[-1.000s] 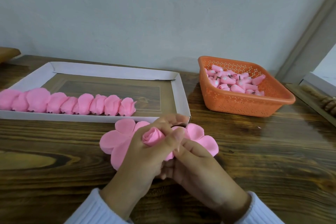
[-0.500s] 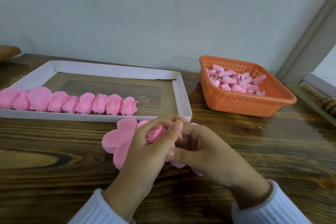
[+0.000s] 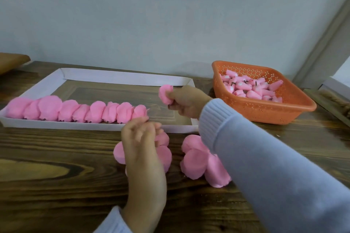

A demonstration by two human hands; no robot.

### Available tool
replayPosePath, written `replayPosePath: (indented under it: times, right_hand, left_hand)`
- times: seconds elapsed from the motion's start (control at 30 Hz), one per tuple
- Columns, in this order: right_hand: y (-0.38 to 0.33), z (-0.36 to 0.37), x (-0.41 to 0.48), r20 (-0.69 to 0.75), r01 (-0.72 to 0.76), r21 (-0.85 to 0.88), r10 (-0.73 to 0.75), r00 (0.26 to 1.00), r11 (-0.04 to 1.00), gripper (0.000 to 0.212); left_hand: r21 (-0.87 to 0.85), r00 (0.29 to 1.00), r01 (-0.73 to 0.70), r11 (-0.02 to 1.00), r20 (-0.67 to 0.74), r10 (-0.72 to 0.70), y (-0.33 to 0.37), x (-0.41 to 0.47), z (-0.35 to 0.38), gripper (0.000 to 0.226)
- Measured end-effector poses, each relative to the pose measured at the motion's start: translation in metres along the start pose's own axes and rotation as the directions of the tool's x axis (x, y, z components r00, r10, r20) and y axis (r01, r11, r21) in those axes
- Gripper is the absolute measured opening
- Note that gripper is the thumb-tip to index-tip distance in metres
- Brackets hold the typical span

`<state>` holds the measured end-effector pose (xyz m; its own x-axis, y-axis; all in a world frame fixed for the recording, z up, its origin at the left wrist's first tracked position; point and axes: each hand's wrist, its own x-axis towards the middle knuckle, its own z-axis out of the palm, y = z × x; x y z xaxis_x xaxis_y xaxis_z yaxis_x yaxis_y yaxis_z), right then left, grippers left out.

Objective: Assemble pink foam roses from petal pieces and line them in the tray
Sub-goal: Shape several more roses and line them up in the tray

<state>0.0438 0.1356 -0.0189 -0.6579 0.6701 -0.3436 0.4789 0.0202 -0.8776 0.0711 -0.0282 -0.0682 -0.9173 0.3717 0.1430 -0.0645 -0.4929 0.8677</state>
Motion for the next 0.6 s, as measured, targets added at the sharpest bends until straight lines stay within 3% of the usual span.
replayPosePath:
  times: [0.1, 0.2, 0.27, 0.43, 0.5, 0.6]
  right_hand:
    - [0.003, 0.017, 0.016, -0.014, 0.001, -0.224, -0.004, 1.000, 0.975, 0.025]
    - [0.011, 0.030, 0.023, -0.049, 0.008, -0.348, -0.027, 0.998, 0.938, 0.006]
    - [0.015, 0.035, 0.023, -0.067, 0.030, -0.408, -0.063, 0.996, 0.913, 0.020]
    - [0.009, 0.048, 0.012, -0.016, -0.017, -0.368, 0.012, 1.000, 0.930, 0.020]
    - [0.011, 0.052, 0.015, -0.014, 0.061, -0.388, -0.072, 0.997, 0.920, 0.026]
    - [0.012, 0.052, 0.017, -0.007, 0.036, -0.397, -0.042, 0.999, 0.917, 0.028]
  left_hand:
    - [-0.013, 0.996, -0.077, 0.997, 0.054, 0.077, -0.001, -0.007, 0.001, 0.014]
    - [-0.042, 0.991, -0.118, 0.992, 0.054, 0.120, -0.002, -0.006, 0.003, 0.018]
    - [-0.056, 0.990, -0.134, 0.989, 0.042, 0.136, -0.004, -0.005, 0.003, 0.019]
    - [-0.043, 0.991, -0.128, 0.991, 0.021, 0.129, -0.007, -0.003, 0.000, 0.017]
    - [-0.037, 0.992, -0.123, 0.992, 0.020, 0.124, -0.009, -0.002, 0.000, 0.016]
    - [-0.019, 0.992, -0.125, 0.992, 0.022, 0.126, -0.010, -0.001, -0.002, 0.020]
